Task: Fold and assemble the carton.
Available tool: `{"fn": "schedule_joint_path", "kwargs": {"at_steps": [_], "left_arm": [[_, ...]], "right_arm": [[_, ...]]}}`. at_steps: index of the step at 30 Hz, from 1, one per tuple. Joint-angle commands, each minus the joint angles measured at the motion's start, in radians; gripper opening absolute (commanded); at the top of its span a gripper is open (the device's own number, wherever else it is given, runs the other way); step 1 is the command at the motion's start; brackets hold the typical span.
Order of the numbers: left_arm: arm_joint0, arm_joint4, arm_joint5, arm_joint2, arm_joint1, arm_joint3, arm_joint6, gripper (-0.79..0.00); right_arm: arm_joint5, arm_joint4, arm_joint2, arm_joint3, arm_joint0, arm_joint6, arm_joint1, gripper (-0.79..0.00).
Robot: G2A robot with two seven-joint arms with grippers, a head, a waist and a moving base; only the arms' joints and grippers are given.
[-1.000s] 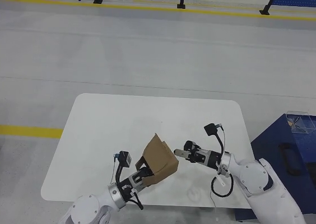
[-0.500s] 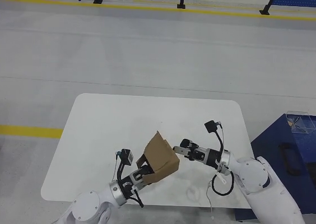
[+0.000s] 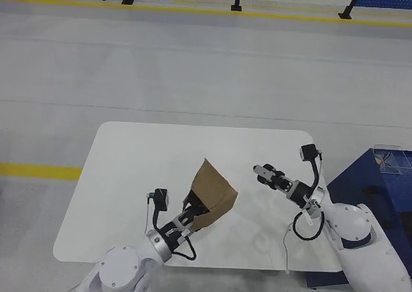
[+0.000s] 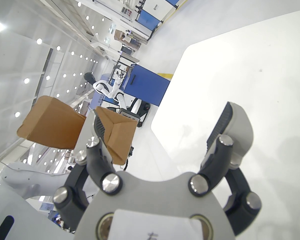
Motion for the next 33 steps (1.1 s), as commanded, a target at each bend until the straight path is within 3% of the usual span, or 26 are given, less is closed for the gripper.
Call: {"fn": "schedule_joint_path", "kwargs": {"at_steps": [1, 3, 4, 6, 8, 10, 14, 17, 21, 22, 23, 24, 25, 29, 33], "left_arm": [[-0.024, -0.257, 0.225, 0.024, -0.034, -0.043, 0.32, -0.785], [-0.053, -0.473, 0.303, 0.044, -0.068, -0.04, 0.534, -0.785], [-0.062, -0.609, 0.297, 0.045, -0.087, -0.024, 0.649, -0.785], [-0.099, -0.882, 0.259, 0.068, -0.127, 0.004, 0.911, -0.785], [-0.155, -1.082, 0.141, 0.09, -0.161, 0.046, 1.167, -0.785], [-0.224, -1.203, 0.082, 0.153, -0.19, 0.104, 1.38, -0.785], [-0.349, -1.279, -0.062, 0.247, -0.237, 0.242, 1.622, -0.785], [-0.411, -1.331, -0.136, 0.306, -0.269, 0.369, 1.724, -0.785], [-0.489, -1.389, -0.177, 0.362, -0.308, 0.481, 1.74, -0.785], [-0.503, -1.397, -0.183, 0.374, -0.316, 0.501, 1.74, -0.708], [-0.513, -1.409, -0.183, 0.385, -0.323, 0.525, 1.74, -0.557], [-0.524, -1.42, -0.179, 0.395, -0.33, 0.548, 1.74, -0.071], [-0.536, -1.424, -0.175, 0.403, -0.337, 0.566, 1.733, 0.0], [-0.558, -1.433, -0.159, 0.415, -0.353, 0.624, 1.69, 0.0], [-0.529, -1.481, -0.078, 0.393, -0.349, 0.545, 1.657, 0.0]], "right_arm": [[0.005, 0.004, 0.011, 0.004, -0.005, 0.004, 0.001, 0.0], [0.008, 0.011, 0.013, 0.007, -0.007, 0.009, 0.001, 0.0], [0.008, 0.012, 0.013, 0.008, -0.007, 0.012, 0.001, 0.0], [0.006, 0.01, 0.008, 0.01, -0.007, 0.014, 0.0, 0.0], [0.004, 0.01, 0.001, 0.012, -0.006, 0.016, -0.001, 0.0], [0.004, 0.014, -0.01, 0.015, -0.004, 0.019, -0.003, 0.0], [0.003, 0.008, -0.031, 0.014, 0.001, 0.023, -0.006, 0.0], [0.005, 0.001, -0.041, 0.014, 0.003, 0.019, -0.008, 0.0], [0.004, -0.003, -0.046, 0.014, 0.002, 0.018, -0.009, 0.0], [0.004, -0.003, -0.046, 0.013, 0.002, 0.018, -0.009, 0.0], [0.005, -0.003, -0.046, 0.013, 0.001, 0.018, -0.009, 0.0], [0.005, -0.003, -0.046, 0.013, 0.0, 0.018, -0.01, 0.0], [0.005, -0.003, -0.046, 0.014, 0.0, 0.018, -0.01, 0.0], [0.008, -0.001, -0.046, 0.017, 0.002, 0.019, -0.011, 0.0], [0.012, -0.009, -0.044, 0.02, 0.003, 0.018, -0.011, 0.0]]}}
